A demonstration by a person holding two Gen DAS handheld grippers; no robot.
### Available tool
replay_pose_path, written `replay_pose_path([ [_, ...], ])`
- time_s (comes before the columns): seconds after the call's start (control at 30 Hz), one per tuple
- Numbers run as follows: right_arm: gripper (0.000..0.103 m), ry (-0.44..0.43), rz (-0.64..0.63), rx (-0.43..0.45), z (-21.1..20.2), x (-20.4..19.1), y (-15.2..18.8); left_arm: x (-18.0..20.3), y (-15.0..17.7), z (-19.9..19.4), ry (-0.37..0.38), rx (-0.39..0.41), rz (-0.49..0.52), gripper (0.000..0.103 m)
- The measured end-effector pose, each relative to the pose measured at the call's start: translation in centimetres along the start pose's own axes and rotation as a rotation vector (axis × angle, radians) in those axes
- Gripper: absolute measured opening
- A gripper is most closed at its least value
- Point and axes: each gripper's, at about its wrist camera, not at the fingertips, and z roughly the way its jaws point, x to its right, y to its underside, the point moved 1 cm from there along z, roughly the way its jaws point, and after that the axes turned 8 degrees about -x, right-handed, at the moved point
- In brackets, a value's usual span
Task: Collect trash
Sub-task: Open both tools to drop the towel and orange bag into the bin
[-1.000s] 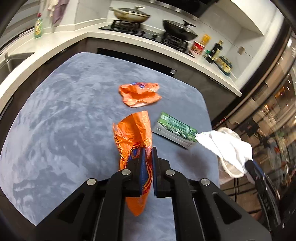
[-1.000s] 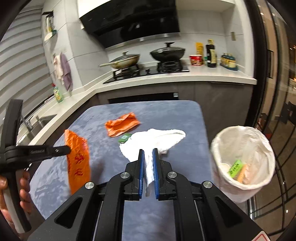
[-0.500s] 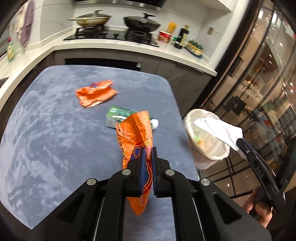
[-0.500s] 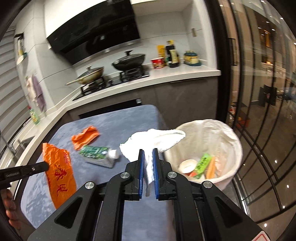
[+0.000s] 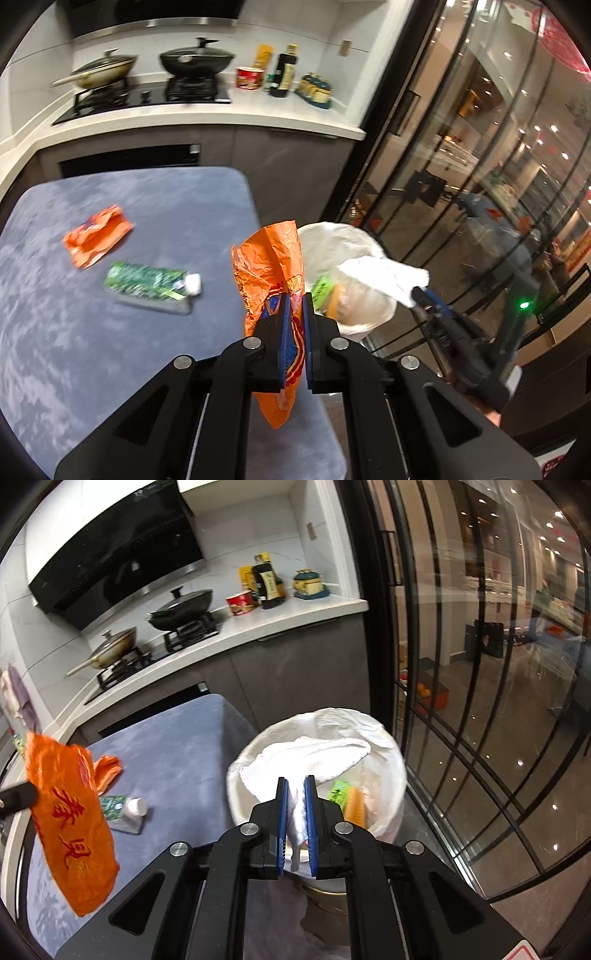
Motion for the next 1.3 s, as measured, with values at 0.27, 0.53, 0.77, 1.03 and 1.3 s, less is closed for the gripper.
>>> replay_pose_path([
  [0.27, 0.009, 0.037, 0.021, -0.032, 2.7, 2.0, -1.2, 3.7, -3.4, 3.5, 0.054, -0.011, 0.056, 0.006],
  [0.53, 0.009, 0.087, 0.01, -0.088, 6.3, 2.6, -1.6, 5.7, -6.0, 8.6, 0.106, -0.06, 0.081, 0.006],
  [0.77, 0.009, 0.101, 0.003, -0.125, 8.2, 3.0, -1.6, 7.1, -6.7, 12.1, 0.119, -0.089, 0.113, 0.006],
  [1.03, 0.015, 0.11, 0.009, -0.122, 8.4, 2.9, -1.9, 7.6, -6.8, 14.5, 0.104, -0.119, 0.11, 0.008],
  [1.3, 0.025, 0.104, 0.007, -0.088, 7.5, 2.7, -2.3, 7.0, -7.0, 14.8, 0.098, -0.123, 0.084, 0.035],
])
